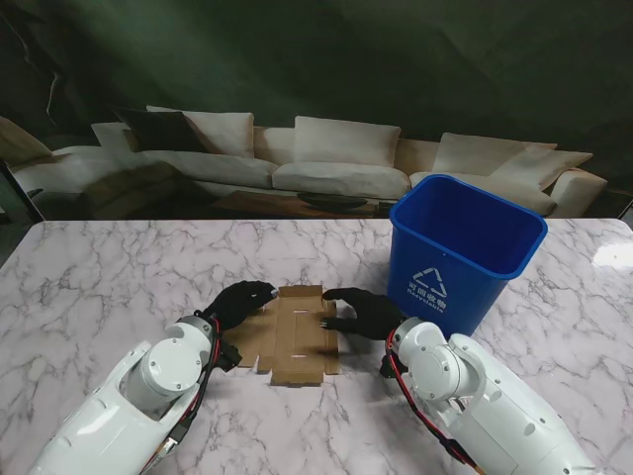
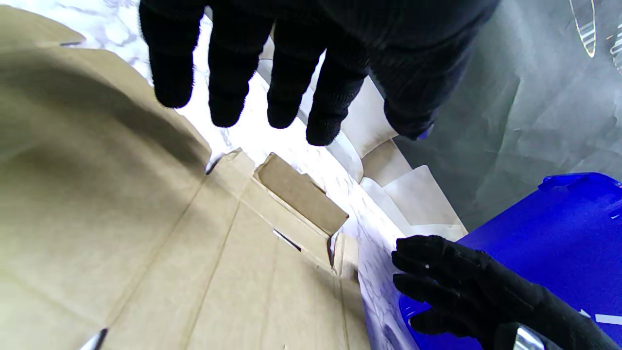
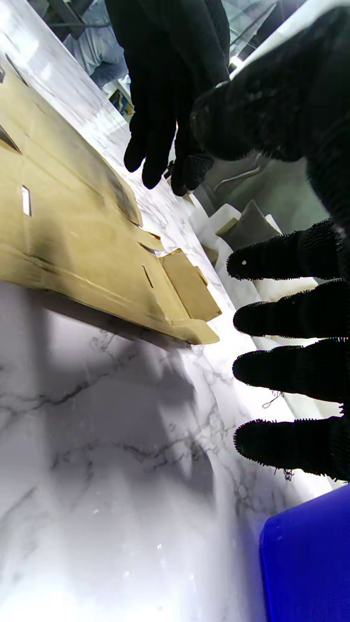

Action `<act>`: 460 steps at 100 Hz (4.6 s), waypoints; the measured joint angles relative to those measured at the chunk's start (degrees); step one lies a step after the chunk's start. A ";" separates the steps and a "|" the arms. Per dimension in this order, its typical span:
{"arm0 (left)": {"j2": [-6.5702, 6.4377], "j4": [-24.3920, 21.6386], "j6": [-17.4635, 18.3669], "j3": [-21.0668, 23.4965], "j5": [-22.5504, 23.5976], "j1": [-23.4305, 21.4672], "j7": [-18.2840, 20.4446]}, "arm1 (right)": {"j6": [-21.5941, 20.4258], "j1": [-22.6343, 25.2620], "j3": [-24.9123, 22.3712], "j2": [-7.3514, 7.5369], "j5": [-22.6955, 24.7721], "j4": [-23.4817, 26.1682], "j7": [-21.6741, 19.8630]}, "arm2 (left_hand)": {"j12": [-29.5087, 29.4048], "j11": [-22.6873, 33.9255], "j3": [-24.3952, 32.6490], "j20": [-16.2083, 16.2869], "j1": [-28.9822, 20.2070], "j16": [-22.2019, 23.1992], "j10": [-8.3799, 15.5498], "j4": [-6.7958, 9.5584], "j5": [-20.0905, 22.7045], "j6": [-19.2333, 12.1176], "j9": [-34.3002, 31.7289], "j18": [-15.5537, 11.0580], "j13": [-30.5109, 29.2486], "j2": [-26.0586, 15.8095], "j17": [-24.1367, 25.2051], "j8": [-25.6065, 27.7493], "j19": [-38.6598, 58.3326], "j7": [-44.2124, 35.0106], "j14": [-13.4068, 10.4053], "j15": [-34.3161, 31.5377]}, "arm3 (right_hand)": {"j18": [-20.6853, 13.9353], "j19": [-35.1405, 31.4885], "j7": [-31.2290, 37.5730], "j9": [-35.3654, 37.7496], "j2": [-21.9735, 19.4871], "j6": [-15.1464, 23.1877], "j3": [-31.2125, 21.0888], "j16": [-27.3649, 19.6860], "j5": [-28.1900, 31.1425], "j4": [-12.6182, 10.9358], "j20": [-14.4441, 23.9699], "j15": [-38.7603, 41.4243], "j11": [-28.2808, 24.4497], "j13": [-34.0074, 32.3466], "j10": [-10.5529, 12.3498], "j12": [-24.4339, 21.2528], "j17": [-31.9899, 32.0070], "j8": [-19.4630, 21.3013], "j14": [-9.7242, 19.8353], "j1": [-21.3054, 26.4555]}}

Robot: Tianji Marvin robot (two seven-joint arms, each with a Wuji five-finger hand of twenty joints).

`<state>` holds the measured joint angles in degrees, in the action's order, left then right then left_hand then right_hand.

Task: Fold the flattened cardboard along its creases and drop it into the bin

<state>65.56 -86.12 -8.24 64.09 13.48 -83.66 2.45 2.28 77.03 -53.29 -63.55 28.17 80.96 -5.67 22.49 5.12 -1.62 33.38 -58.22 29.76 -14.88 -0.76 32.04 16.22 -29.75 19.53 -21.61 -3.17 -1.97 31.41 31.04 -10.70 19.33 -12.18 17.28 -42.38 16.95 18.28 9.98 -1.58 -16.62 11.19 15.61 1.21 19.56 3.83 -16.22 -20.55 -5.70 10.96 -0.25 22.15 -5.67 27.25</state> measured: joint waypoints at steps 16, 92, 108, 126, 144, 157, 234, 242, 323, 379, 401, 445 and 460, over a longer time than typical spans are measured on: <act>0.06 -0.02 -0.26 0.00 0.11 -0.01 -0.07 | -0.32 -4.41 3.32 0.05 0.05 -2.49 -0.40 | 0.00 0.00 0.00 0.00 0.00 0.00 0.00 0.00 0.00 0.00 0.00 0.00 0.00 0.00 0.00 0.00 0.00 0.00 0.00 0.00 | -0.17 0.75 -1.35 -2.85 1.34 -1.02 -0.66 -0.09 -1.36 0.01 0.00 -0.76 -0.08 1.55 -0.07 0.04 0.36 -0.01 0.00 -1.42; 0.02 -1.37 1.28 1.67 1.17 -1.30 -0.70 | 3.19 -24.08 20.95 -7.67 -5.98 -23.45 5.48 | 0.00 0.00 0.00 0.00 0.00 0.00 0.00 0.00 0.00 0.00 0.00 0.00 0.00 -0.01 0.03 0.00 0.00 0.00 0.00 0.00 | -1.51 7.34 -2.98 -6.45 11.24 7.44 -8.99 -6.31 -3.40 1.32 -2.70 -3.50 1.13 7.69 2.25 -1.26 3.74 0.20 2.77 -3.53; 0.03 -1.35 1.36 1.69 1.13 -1.30 -0.91 | 3.34 -26.39 23.51 -9.97 -8.48 -28.04 6.01 | 0.00 0.00 0.00 0.00 0.00 0.00 0.00 0.00 0.00 0.00 0.00 0.00 0.00 -0.01 0.03 0.00 0.00 0.00 0.00 0.00 | -1.51 7.35 0.42 -6.48 13.47 9.40 -10.07 -6.64 -3.25 1.44 -2.86 -3.50 1.66 7.70 1.66 -1.38 3.75 1.04 2.19 -3.44; 0.04 -1.35 1.44 1.77 1.12 -1.36 -0.97 | 3.21 -28.10 25.87 -12.29 -9.10 -32.24 6.74 | 0.00 0.00 0.00 0.00 0.00 0.00 0.00 0.00 0.00 0.00 0.00 0.00 0.00 -0.01 0.03 0.00 0.00 0.00 0.00 0.00 | -1.51 7.38 4.00 -6.50 14.12 9.43 -10.39 -6.89 -1.72 1.85 -3.31 -3.51 2.30 7.70 0.77 -1.87 3.75 2.57 2.06 -3.40; 0.04 -1.35 1.44 1.79 1.09 -1.41 -0.98 | 3.04 -28.94 27.13 -13.93 -9.73 -34.87 7.37 | 0.00 0.00 0.00 0.00 0.00 0.00 0.00 0.00 0.00 0.00 0.00 0.00 0.00 0.00 0.03 0.00 0.00 0.00 0.00 0.00 | -1.51 7.36 10.88 -6.51 16.36 9.34 -10.34 -7.01 -0.43 1.95 -3.91 -3.51 2.31 7.70 0.59 -1.85 3.75 8.97 1.36 -3.30; 0.04 -1.35 1.46 1.79 1.09 -1.41 -0.99 | 2.61 -29.29 27.99 -14.54 -9.62 -35.80 7.62 | 0.00 0.00 0.00 0.00 0.00 0.00 0.00 0.00 0.00 0.00 0.00 0.00 0.00 -0.01 0.04 0.00 0.00 0.00 0.00 0.00 | -1.51 6.20 16.23 -6.52 17.90 9.20 -13.65 -7.10 -0.43 1.96 -4.93 -3.51 -0.99 7.55 0.05 0.09 3.75 15.00 1.36 -2.02; 0.07 -1.14 1.51 1.66 1.00 -1.34 -1.08 | 0.80 -28.90 28.36 -16.86 -8.06 -39.24 13.60 | 0.00 0.00 0.00 0.00 0.00 0.00 0.00 0.00 0.00 0.00 0.00 0.00 0.00 -0.01 0.04 0.00 0.00 0.00 0.00 0.00 | 0.06 -10.56 49.31 13.21 19.23 16.58 -23.05 6.18 22.98 9.02 -4.67 11.11 -24.40 -5.18 0.97 17.81 -2.36 21.17 -1.43 9.27; 0.07 -1.13 1.51 1.66 0.99 -1.33 -1.09 | 0.73 -28.51 28.11 -16.21 -7.70 -37.77 13.56 | 0.00 0.00 0.00 0.00 0.00 0.00 0.00 0.00 0.00 0.00 0.00 0.00 0.00 -0.01 0.04 0.00 0.00 0.00 0.00 0.00 | 0.78 -11.97 49.48 17.75 19.54 15.08 -23.05 8.74 25.14 9.02 -2.53 15.42 -25.50 -9.49 2.29 19.91 -4.19 21.17 1.74 9.27; 0.11 -1.13 1.53 1.80 0.97 -1.36 -1.37 | 3.28 -23.94 26.11 -12.08 -4.09 -29.21 12.74 | 0.00 0.00 0.00 0.00 0.00 0.00 0.00 0.00 0.00 0.00 0.00 0.00 0.00 -0.01 0.04 0.00 0.00 0.00 0.00 0.00 | 2.50 -34.89 55.68 35.89 28.75 12.21 -34.97 24.16 18.66 7.44 7.21 54.41 -42.82 -51.41 0.65 22.55 -42.52 31.26 4.42 12.80; 0.19 -1.35 2.10 2.93 1.25 -1.92 -2.09 | 27.77 -16.89 20.23 -9.87 2.45 -16.22 14.65 | 0.00 0.00 0.00 0.00 0.00 0.00 0.00 0.00 0.00 0.00 0.00 0.00 0.00 -0.01 0.04 0.00 0.00 0.00 0.00 0.00 | 2.62 -43.47 56.53 40.56 30.96 12.21 -37.42 24.72 19.98 7.44 8.54 72.28 -48.74 -53.65 -2.21 18.18 -47.87 30.01 6.37 13.40; 0.19 -1.44 2.10 3.01 1.41 -1.99 -2.16 | 34.13 -14.14 18.79 -9.90 1.20 -13.87 15.76 | 0.00 0.00 0.00 0.00 0.00 0.00 0.00 0.00 0.00 0.00 0.00 0.00 0.00 -0.01 0.04 0.00 0.00 0.00 0.00 0.00 | 2.62 -43.55 56.53 40.55 28.51 9.45 -33.20 23.80 19.72 7.49 6.42 70.98 -48.78 -53.66 -2.26 17.64 -48.41 30.03 6.34 16.21; 0.17 -1.54 2.19 3.24 1.66 -2.11 -2.29 | 34.71 -11.25 17.57 -9.00 0.71 -8.36 13.19 | 0.00 0.00 0.00 0.00 0.00 0.00 0.00 0.00 0.00 0.00 0.00 0.00 0.00 0.00 0.04 0.00 0.00 0.00 0.00 0.00 | 7.55 -27.86 20.16 17.39 5.95 0.75 -9.78 17.12 9.41 2.49 3.13 36.56 -27.66 -33.00 -3.68 11.16 -21.88 11.69 -3.02 4.86; 0.15 -1.44 2.42 3.19 1.78 -2.03 -2.21 | 32.19 -9.31 15.92 -7.88 3.88 -5.82 13.23 | 0.00 0.00 0.00 0.00 0.00 0.00 0.00 0.00 0.00 0.00 0.00 0.00 0.00 -0.01 0.04 0.00 0.00 0.00 0.00 0.00 | 4.90 -24.91 17.15 7.32 3.86 0.06 -6.27 10.83 6.31 2.05 3.12 20.55 -23.16 -17.29 -3.79 9.34 -13.31 10.80 -3.84 3.50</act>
<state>65.71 -87.56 -5.82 67.27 15.26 -85.69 0.24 34.47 67.72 -37.37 -71.43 32.05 75.14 7.56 22.49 5.12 -1.62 33.38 -58.22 29.77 -14.88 -0.76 32.04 16.23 -29.75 19.53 -21.61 -3.18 -1.93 31.42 31.04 -10.70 19.33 -12.18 22.18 -67.29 34.10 25.60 13.84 -1.52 -22.89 22.01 21.92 3.26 22.68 24.38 -39.38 -37.84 -9.49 20.30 -13.56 32.95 -9.52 30.75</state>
